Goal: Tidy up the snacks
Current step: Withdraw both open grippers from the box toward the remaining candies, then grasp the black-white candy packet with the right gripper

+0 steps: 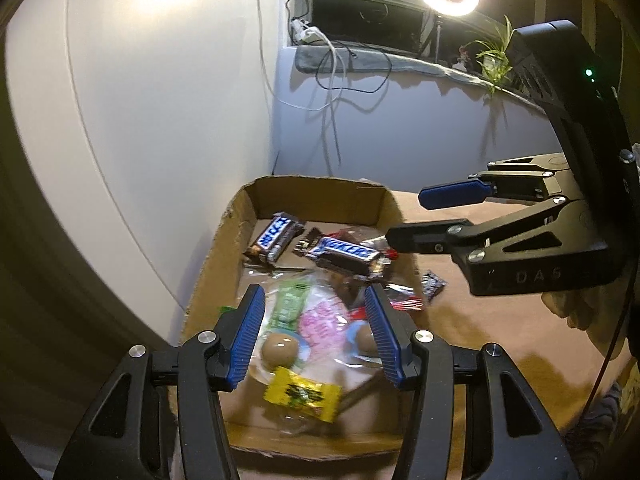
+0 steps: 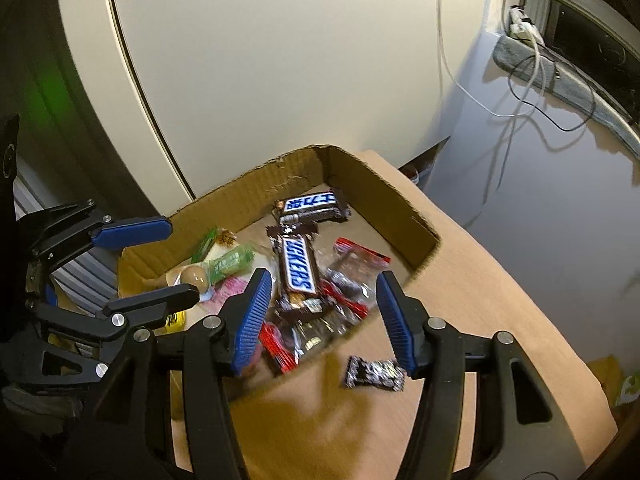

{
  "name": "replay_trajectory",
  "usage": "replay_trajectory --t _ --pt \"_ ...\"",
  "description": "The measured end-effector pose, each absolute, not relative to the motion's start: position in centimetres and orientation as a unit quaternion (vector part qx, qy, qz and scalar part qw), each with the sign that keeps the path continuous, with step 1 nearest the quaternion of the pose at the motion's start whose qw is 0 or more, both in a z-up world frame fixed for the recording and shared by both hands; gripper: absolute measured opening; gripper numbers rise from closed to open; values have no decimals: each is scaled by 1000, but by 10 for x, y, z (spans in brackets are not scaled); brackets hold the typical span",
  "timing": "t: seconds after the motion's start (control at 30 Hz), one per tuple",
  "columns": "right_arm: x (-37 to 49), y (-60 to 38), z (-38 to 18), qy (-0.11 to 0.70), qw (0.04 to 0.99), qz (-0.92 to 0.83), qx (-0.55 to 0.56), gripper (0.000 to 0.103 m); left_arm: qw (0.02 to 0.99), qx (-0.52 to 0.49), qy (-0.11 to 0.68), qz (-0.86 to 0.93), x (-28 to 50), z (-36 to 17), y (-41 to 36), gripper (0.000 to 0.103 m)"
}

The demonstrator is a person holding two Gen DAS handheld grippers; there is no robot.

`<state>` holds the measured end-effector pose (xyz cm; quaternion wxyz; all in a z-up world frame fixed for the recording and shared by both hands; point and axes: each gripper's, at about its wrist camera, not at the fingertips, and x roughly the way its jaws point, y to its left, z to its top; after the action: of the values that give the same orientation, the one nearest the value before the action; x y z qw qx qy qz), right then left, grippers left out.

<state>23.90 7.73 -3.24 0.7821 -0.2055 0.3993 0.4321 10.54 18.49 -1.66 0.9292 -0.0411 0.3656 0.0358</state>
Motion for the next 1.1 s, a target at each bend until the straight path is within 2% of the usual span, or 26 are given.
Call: replay_trajectory --t 0.37,0.7,1.1 --pt "255 -9 -25 409 804 391 -183 57 931 -29 363 -12 111 -10 124 52" --pt "283 -83 -38 426 815 361 -154 57 921 -26 384 -57 122 -25 71 52" --pt "289 -82 -69 443 797 391 -125 57 916 -23 397 -62 113 -36 57 52"
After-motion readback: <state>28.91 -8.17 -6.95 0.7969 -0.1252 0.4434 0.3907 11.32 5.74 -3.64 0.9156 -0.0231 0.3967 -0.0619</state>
